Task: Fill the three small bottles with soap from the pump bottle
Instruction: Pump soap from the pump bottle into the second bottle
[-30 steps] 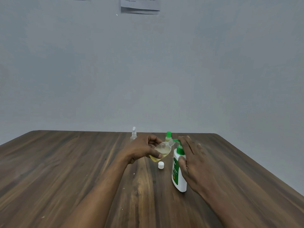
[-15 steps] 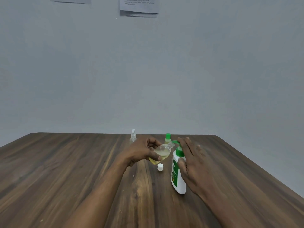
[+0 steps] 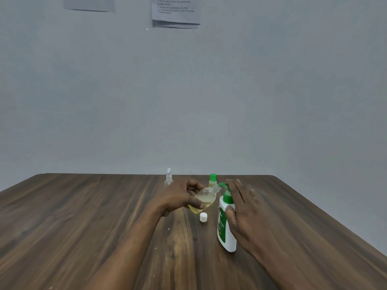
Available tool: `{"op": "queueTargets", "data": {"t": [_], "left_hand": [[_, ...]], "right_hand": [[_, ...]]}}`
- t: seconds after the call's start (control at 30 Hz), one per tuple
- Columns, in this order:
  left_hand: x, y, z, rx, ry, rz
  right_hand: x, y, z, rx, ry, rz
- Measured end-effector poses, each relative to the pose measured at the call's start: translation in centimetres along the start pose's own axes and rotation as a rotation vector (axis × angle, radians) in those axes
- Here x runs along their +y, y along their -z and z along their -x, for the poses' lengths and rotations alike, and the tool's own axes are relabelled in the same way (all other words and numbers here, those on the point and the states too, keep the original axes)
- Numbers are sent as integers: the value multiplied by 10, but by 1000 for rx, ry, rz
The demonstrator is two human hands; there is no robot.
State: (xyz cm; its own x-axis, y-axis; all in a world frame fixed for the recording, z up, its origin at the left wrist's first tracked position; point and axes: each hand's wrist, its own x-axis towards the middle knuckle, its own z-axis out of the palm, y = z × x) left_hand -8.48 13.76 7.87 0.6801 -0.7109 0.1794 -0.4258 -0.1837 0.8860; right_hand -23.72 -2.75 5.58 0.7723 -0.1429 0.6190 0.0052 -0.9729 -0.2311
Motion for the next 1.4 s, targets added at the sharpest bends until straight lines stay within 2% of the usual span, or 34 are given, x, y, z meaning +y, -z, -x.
{"op": "queueTargets", "data": {"t": [0.63, 1.1, 1.4], "left_hand": [[0, -1, 0, -1, 1, 4], [-1, -1, 0, 5, 8, -8], [-1, -2, 0, -8, 13, -4]], "right_hand": [[-4, 4, 0, -18, -12, -19], [-4, 3, 1, -2, 21, 18], [-5, 10, -1, -52, 7, 81]]}}
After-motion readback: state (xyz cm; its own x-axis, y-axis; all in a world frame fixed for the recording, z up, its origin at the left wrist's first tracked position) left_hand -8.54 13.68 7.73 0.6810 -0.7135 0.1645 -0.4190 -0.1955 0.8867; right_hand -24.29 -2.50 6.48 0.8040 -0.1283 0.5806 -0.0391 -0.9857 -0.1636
